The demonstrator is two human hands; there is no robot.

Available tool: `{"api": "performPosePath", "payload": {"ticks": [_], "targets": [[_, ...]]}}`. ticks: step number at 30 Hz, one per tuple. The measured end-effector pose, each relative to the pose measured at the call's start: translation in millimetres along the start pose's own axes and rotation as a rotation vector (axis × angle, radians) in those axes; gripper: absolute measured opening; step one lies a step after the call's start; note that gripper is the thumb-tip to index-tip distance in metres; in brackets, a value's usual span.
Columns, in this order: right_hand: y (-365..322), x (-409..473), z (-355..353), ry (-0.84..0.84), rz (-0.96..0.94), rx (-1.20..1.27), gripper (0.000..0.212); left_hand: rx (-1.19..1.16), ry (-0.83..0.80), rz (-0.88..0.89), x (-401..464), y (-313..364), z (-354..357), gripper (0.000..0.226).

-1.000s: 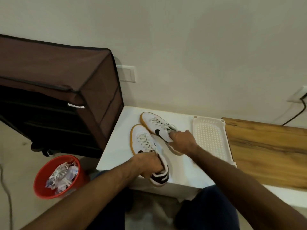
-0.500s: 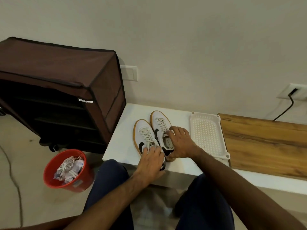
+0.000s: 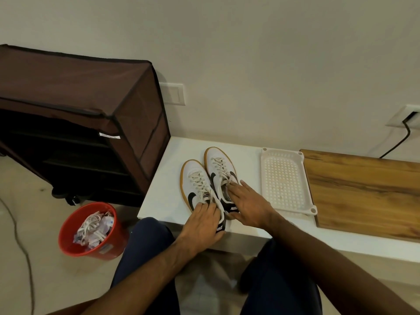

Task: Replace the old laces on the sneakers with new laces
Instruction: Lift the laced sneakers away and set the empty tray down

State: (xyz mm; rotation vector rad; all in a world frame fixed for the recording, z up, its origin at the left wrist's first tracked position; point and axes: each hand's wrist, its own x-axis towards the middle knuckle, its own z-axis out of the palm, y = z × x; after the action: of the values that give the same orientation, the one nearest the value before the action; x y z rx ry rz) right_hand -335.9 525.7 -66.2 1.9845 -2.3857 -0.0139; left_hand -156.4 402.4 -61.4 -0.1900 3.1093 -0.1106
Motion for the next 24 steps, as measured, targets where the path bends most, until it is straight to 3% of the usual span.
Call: {"api": "performPosePath", "payload": {"ticks": [5,14,21,24], "targets": [[5.0,11.6,4.5,-0.112,-0.049,0.047,0.063,-0.018,-0.003,0.024,3.7,1.8,5.2,0.051],[-3.2,14.9,-20.3,-0.231,0.13,0.219,0.024,-0.346,-0.181,-0.107,19.7,-0.7,-26.7,0.038],[-17.3,28.4,-99.3,-0.262,0.2,0.241,0.037,-0.629,-0.068,-0.187,23.1,-81.2,-123.9,0.044],[-35.6,38.2,-140.0,-0.27,0.177,0.208,0.042,-0.587,-0.129,-0.078,12.3,-111.2,-162.6,0.034]]}}
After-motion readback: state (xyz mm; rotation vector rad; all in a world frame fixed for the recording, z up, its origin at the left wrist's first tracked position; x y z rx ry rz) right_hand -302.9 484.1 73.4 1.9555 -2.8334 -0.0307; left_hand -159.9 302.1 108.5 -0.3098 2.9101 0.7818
